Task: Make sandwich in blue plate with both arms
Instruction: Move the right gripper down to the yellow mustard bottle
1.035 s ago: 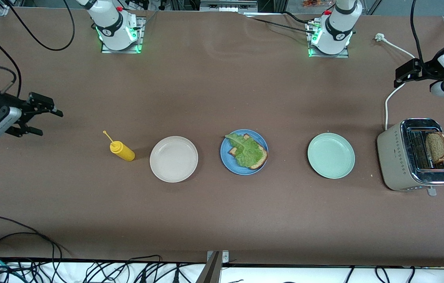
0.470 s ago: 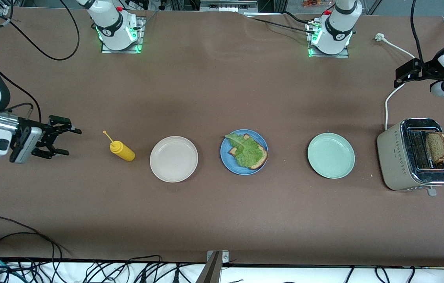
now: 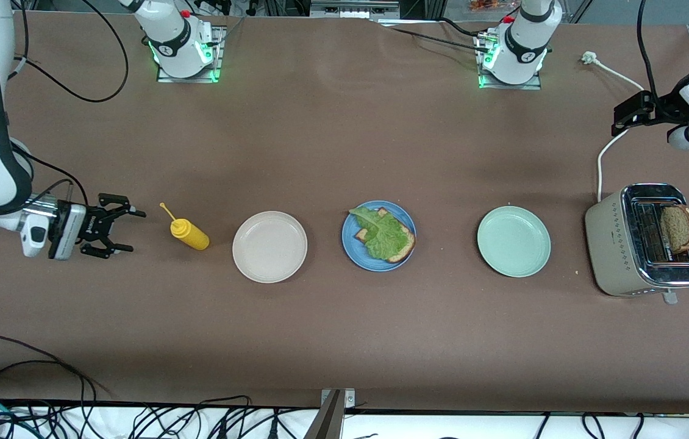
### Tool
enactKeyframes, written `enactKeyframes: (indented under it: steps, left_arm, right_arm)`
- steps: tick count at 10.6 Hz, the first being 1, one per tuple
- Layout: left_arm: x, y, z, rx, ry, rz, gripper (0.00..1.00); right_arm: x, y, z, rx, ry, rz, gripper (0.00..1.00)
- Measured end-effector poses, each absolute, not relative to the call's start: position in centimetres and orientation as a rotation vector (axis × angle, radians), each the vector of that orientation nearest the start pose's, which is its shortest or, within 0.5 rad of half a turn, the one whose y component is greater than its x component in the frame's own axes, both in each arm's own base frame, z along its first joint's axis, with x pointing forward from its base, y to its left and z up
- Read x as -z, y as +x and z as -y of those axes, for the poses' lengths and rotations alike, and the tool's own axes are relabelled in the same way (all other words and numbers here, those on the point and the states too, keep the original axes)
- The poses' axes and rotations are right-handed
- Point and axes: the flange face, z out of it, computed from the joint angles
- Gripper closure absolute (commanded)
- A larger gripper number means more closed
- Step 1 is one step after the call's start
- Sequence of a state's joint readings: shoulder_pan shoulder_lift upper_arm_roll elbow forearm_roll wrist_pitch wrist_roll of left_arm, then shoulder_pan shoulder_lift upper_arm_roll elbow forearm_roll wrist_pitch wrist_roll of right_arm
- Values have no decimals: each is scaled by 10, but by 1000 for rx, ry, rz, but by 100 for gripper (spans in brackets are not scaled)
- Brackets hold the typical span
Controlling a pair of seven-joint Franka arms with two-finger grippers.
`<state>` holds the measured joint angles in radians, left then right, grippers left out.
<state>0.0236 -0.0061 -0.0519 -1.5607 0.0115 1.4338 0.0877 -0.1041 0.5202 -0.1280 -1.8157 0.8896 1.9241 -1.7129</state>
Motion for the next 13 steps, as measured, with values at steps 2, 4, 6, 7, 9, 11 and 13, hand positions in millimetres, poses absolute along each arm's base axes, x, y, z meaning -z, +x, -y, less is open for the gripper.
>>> enactKeyframes:
  steps: [2, 4, 6, 7, 9, 11, 13]
  left_arm:
    - [-621, 538, 14, -189, -3123, -180, 0]
    - [-621, 538, 14, -189, -3123, -180, 0]
    - [-622, 538, 14, -189, -3123, -180, 0]
    - [-622, 538, 14, -189, -3123, -180, 0]
    - [-621, 538, 14, -189, -3123, -180, 0]
    - [-621, 538, 14, -189, -3123, -180, 0]
    - [-621, 538, 14, -189, -3123, -180, 0]
  right_arm:
    - [-214, 612, 82, 504, -2053, 1210, 0]
    - [-195, 610, 81, 567, -1992, 1273, 0]
    - [-175, 607, 82, 638, -1934, 1304, 0]
    - [-163, 603, 81, 651, -1893, 1317, 0]
    - [-142, 594, 76, 675, -1802, 1353, 0]
    - [-131, 588, 62, 742, -1684, 1329, 0]
    - [-126, 586, 55, 774, -1634, 1331, 0]
